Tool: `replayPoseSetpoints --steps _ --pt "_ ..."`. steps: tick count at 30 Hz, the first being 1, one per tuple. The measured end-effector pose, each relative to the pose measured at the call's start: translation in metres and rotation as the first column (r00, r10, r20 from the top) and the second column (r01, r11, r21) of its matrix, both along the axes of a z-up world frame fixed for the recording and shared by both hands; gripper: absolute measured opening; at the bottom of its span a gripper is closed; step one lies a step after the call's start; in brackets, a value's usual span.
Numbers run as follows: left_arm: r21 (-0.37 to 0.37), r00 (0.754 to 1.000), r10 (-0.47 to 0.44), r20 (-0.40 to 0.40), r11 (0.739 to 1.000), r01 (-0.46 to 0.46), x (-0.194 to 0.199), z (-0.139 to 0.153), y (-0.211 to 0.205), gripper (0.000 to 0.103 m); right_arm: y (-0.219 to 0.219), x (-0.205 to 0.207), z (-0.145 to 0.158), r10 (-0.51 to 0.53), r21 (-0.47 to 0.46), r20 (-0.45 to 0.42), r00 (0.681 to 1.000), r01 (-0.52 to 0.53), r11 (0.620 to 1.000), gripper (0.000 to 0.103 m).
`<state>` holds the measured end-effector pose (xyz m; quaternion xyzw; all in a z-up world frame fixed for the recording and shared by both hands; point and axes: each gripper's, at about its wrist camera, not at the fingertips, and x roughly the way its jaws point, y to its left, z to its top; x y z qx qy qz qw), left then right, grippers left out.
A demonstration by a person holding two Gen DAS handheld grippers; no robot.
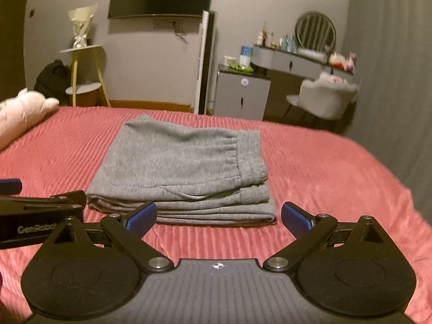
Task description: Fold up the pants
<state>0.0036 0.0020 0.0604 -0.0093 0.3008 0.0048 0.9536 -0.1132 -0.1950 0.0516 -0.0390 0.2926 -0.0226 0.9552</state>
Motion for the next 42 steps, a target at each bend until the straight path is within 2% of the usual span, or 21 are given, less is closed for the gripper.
replayPoseSetpoints --steps 5,9,12,18,23,26,30,39,42 --pt "0.042 1.0 -0.011 -0.026 0.999 0.012 0.017 -0.016 -0.006 0.101 -0.007 0.015 -0.017 -0.034 0.063 -0.026 0.999 0.035 0.997 0.099" --pt "0.093 1.0 -0.018 -0.017 0.995 0.02 0.028 -0.027 -0.012 0.101 -0.005 0.028 -0.032 -0.043 0.051 -0.02 0.999 0.044 0.998 0.099" --pt "0.077 0.999 -0.045 -0.026 0.996 0.047 0.035 -0.037 -0.007 0.101 -0.004 0.04 -0.046 -0.056 0.044 -0.028 0.998 0.057 0.997 0.099" --pt "0.037 0.996 -0.025 -0.088 0.999 0.028 0.05 -0.053 0.004 0.101 0.006 0.055 -0.064 -0.03 -0.002 -0.067 0.997 0.03 1.0 0.099" --pt "0.052 0.991 -0.033 -0.128 0.998 0.04 0.058 -0.062 0.001 0.101 0.012 0.06 -0.069 -0.017 -0.043 -0.076 0.997 0.014 0.999 0.099" --pt "0.047 0.989 -0.049 -0.137 0.997 0.056 0.061 -0.064 0.0 0.101 0.006 0.065 -0.069 -0.027 -0.004 -0.074 0.997 0.027 1.0 0.099" --pt "0.083 0.993 -0.056 -0.105 0.994 0.064 0.063 -0.063 -0.005 0.101 0.001 0.069 -0.069 -0.039 0.022 -0.05 0.998 0.04 0.999 0.099" --pt "0.024 0.991 -0.065 -0.12 0.997 0.068 0.069 -0.066 0.0 0.102 0.001 0.077 -0.076 -0.044 0.017 -0.066 0.997 0.045 0.999 0.099" --pt "0.028 0.99 -0.06 -0.128 0.998 0.065 0.071 -0.068 0.0 0.102 0.001 0.077 -0.076 -0.039 0.02 -0.068 0.997 0.041 0.999 0.099"
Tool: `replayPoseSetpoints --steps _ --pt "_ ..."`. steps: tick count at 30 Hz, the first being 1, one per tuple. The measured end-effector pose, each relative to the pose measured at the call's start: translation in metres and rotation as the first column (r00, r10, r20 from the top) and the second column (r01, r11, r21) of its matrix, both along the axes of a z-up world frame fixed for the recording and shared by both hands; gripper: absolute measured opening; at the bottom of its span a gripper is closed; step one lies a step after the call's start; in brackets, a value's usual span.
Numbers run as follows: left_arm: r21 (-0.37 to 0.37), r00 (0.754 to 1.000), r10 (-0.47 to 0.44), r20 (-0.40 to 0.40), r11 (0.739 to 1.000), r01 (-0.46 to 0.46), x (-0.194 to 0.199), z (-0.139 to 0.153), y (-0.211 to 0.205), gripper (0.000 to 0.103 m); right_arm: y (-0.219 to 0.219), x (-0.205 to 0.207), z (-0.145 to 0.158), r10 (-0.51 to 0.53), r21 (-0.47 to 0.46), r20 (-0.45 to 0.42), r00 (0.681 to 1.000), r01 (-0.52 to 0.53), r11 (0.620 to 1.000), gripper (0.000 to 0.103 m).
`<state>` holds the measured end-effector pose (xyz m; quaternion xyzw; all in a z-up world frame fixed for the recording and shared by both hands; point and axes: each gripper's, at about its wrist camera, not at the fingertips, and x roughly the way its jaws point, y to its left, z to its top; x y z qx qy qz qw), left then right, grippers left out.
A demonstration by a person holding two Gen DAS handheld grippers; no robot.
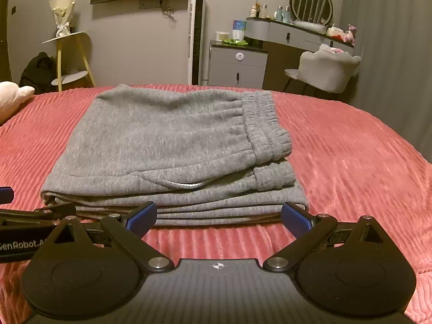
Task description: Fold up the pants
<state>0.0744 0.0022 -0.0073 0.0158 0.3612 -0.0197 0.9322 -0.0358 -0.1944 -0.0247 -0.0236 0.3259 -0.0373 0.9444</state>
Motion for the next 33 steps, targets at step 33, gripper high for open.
replayPoseSetpoints --steps 33 --pt "0.01 1.0 -0.007 -0.008 1.0 0.007 -0.0027 -0.0025 -0.0037 0.102 0.0 -0.0023 0.0012 0.005 0.019 0.007 1.0 -0.005 1.0 0.099"
